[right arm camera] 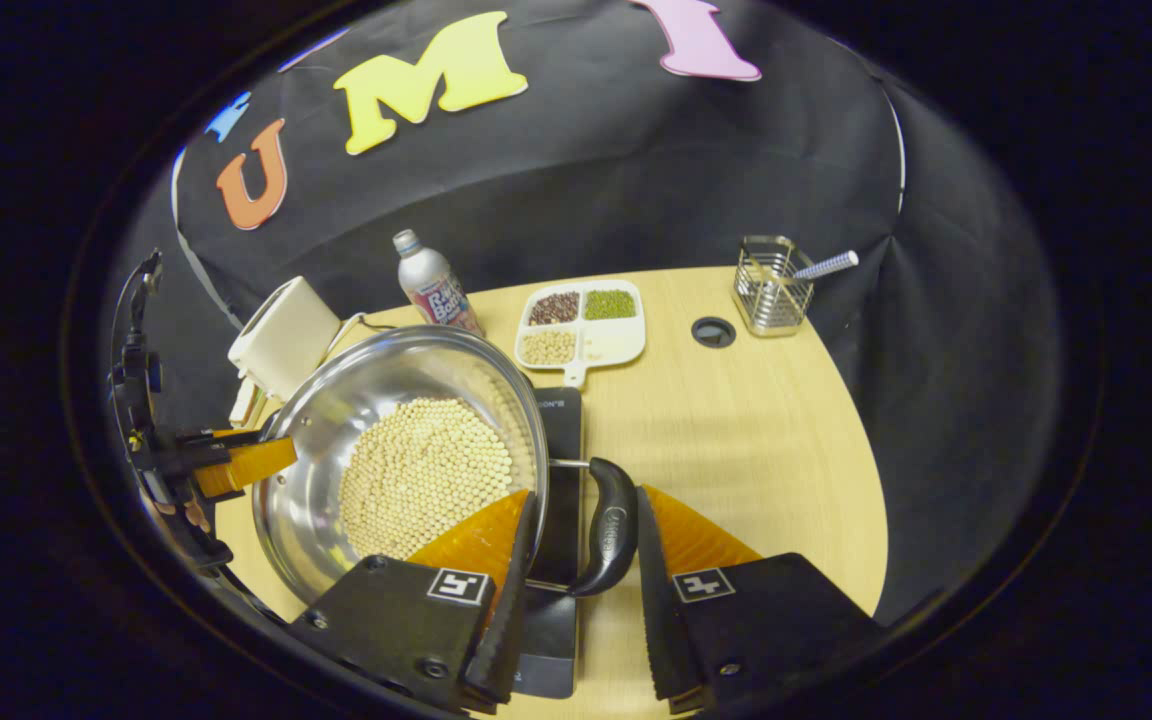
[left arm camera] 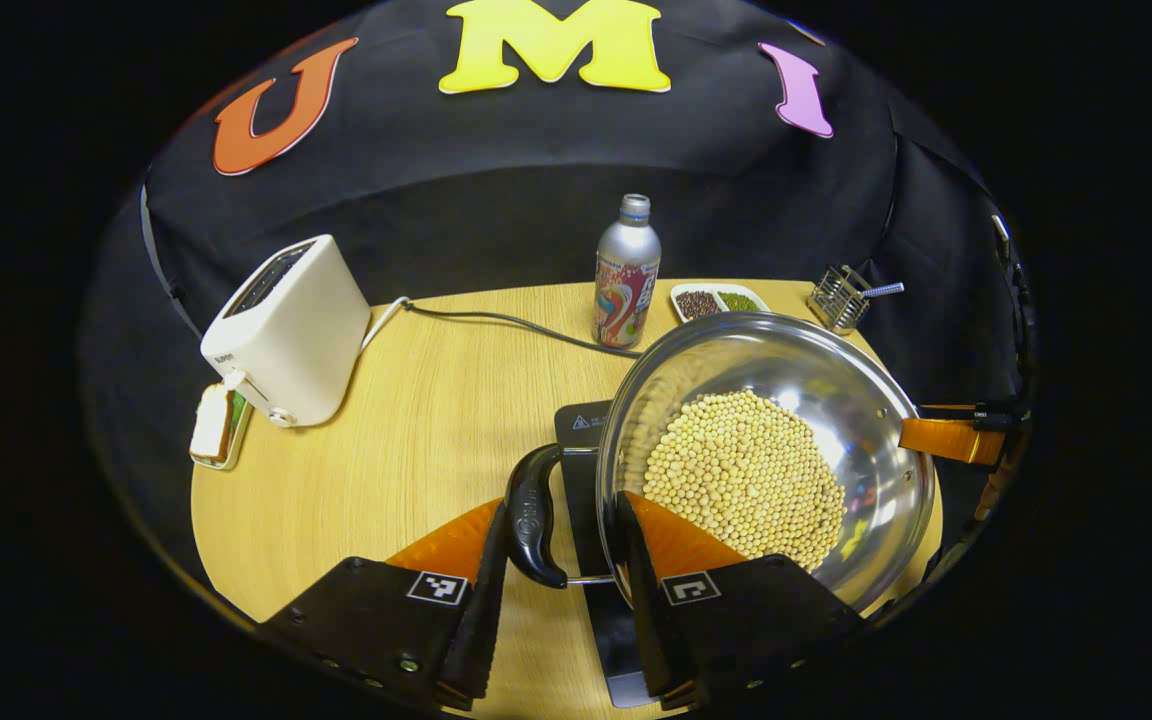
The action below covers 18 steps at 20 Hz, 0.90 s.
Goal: First push the handle of the pot to place it horizontally, then grasp the pot with both hands and set it on the induction cooktop.
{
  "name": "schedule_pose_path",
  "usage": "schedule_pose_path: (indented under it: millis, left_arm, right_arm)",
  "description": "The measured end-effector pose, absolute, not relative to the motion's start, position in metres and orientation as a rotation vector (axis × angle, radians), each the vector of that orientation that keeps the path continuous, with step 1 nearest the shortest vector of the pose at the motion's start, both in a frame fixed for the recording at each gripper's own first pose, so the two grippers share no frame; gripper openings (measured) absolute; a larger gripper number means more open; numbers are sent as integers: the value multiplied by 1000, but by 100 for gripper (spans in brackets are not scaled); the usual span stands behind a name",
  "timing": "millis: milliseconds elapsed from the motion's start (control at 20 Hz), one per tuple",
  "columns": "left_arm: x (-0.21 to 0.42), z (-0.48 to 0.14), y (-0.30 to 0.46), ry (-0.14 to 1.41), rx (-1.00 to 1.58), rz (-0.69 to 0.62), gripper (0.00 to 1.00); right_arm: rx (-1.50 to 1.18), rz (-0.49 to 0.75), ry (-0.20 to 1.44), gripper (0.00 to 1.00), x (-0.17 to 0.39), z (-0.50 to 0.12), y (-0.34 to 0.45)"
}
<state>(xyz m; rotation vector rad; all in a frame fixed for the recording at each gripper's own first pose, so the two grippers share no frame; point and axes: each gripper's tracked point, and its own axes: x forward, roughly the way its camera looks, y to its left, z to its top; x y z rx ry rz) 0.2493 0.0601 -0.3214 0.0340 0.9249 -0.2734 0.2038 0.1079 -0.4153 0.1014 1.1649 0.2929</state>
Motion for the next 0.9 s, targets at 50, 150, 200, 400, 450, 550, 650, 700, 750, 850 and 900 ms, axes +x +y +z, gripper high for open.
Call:
schedule_pose_path:
  millis: [50,150,200,400,450,550,650,700,750,850,900]
  left_arm:
    - [252,-323,62,921,30,-263,55]
    - [248,-313,64,902,-5,-262,57]
    - [249,-317,63,897,-6,-261,57]
    - [250,-319,65,888,-2,-266,58]
    - [250,-319,65,884,-6,-265,58]
    - [249,-318,65,876,-3,-264,69]
    - [249,-319,66,865,19,-263,71]
    - [249,-319,66,860,22,-262,72]
    - [248,-320,65,858,20,-257,61]
    - [247,-318,66,844,20,-238,73]
    - [248,-315,67,817,36,-232,63]
  right_arm:
    - [123,296,1123,51,206,-403,108]
    - [110,292,1106,51,210,-416,105]
    - [118,292,1107,53,208,-416,105]
    - [133,298,1092,55,209,-417,104]
    - [134,298,1087,55,209,-418,103]
    - [138,297,1068,56,209,-417,103]
    - [129,293,1051,56,208,-417,103]
    - [132,287,1043,56,210,-417,102]
    - [140,280,1037,58,211,-418,103]
    - [149,267,1016,58,213,-419,103]
    - [149,258,1003,60,213,-419,102]
